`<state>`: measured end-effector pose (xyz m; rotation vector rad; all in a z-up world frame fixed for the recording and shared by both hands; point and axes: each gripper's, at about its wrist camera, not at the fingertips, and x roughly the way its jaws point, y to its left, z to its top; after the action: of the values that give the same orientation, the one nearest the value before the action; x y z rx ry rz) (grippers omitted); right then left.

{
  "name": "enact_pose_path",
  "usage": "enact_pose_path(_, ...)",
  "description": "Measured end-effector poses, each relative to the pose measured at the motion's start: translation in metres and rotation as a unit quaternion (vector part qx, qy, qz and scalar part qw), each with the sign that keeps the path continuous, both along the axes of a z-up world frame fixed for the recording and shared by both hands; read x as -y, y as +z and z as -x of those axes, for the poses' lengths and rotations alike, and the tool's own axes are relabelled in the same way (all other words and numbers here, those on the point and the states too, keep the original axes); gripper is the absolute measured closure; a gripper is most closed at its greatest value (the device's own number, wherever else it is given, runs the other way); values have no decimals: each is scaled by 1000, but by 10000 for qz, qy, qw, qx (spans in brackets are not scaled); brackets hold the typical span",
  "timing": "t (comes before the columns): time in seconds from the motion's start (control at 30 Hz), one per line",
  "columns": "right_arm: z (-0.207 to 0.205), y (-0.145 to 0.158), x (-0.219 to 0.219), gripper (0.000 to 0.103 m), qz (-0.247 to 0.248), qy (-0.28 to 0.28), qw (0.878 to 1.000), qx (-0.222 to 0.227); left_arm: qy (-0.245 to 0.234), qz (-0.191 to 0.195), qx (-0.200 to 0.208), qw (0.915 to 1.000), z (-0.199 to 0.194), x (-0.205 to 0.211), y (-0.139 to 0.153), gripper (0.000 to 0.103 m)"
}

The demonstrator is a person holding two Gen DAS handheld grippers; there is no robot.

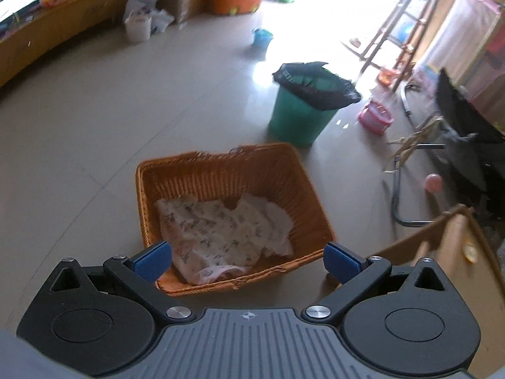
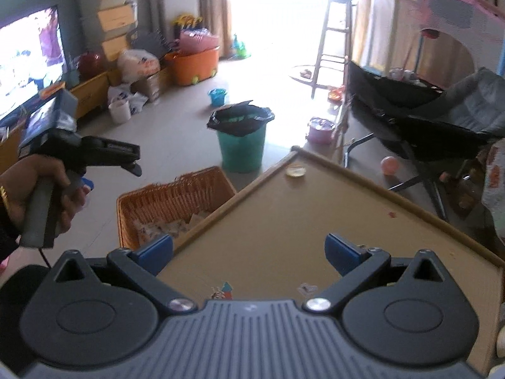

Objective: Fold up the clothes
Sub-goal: 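Move the left tool down into the wicker basket toward the floral cloth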

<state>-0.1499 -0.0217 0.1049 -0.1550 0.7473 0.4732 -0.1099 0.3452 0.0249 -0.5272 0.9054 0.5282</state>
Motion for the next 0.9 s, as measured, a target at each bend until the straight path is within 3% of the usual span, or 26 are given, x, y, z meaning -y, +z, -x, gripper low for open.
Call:
enact_pose_path(0.53,-31,-29,-54,0,55,849,9963,-68,85,155,-572,9982,-55,-96,-129,0)
enact_pose_path(0.9,-53,-47,-78,0,-38,1176,9928,-245,-120,501,-1053,9931,-90,-106,-228,0)
